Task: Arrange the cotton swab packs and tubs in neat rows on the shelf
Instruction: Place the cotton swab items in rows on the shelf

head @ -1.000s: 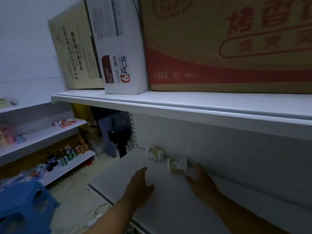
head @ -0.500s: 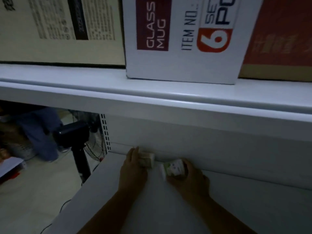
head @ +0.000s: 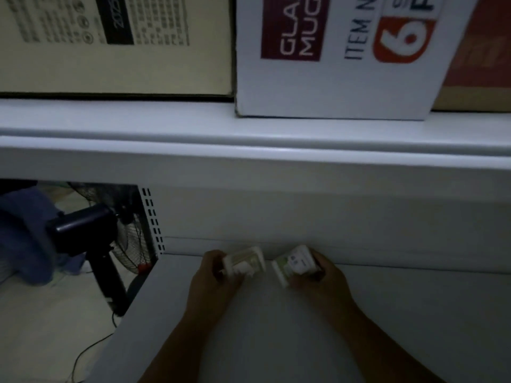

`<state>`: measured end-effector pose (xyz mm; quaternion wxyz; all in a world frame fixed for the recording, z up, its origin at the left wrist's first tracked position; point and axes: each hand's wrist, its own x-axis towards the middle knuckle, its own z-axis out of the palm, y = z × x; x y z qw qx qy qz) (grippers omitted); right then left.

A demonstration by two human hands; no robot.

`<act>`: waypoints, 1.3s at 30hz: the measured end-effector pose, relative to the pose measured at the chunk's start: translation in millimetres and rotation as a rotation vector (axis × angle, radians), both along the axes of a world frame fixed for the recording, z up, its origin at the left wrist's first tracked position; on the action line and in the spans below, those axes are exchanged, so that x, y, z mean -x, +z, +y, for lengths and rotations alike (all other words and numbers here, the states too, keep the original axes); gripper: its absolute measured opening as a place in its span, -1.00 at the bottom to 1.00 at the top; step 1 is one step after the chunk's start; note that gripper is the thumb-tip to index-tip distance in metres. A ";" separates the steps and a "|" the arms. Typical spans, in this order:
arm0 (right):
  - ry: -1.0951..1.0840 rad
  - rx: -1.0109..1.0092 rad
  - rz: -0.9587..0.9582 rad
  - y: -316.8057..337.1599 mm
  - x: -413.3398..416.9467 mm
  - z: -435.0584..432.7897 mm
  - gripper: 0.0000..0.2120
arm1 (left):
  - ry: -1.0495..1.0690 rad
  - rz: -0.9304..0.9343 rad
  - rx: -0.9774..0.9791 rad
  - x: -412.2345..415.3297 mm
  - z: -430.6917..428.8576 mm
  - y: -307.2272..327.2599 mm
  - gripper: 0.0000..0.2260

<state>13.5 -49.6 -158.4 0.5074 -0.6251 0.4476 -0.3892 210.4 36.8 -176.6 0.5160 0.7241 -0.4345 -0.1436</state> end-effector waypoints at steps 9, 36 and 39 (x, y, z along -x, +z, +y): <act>0.099 -0.465 -0.715 23.5 124.2 54.2 -0.51 | -0.242 0.536 0.184 118.5 17.6 37.3 -0.93; -0.632 -0.006 -0.689 65.8 694.1 121.8 -0.62 | -1.118 0.938 -0.156 756.5 -30.2 75.0 -0.78; -0.757 0.039 -0.642 64.2 746.4 91.7 -0.64 | -1.183 0.981 -0.182 811.4 -63.7 68.6 -0.72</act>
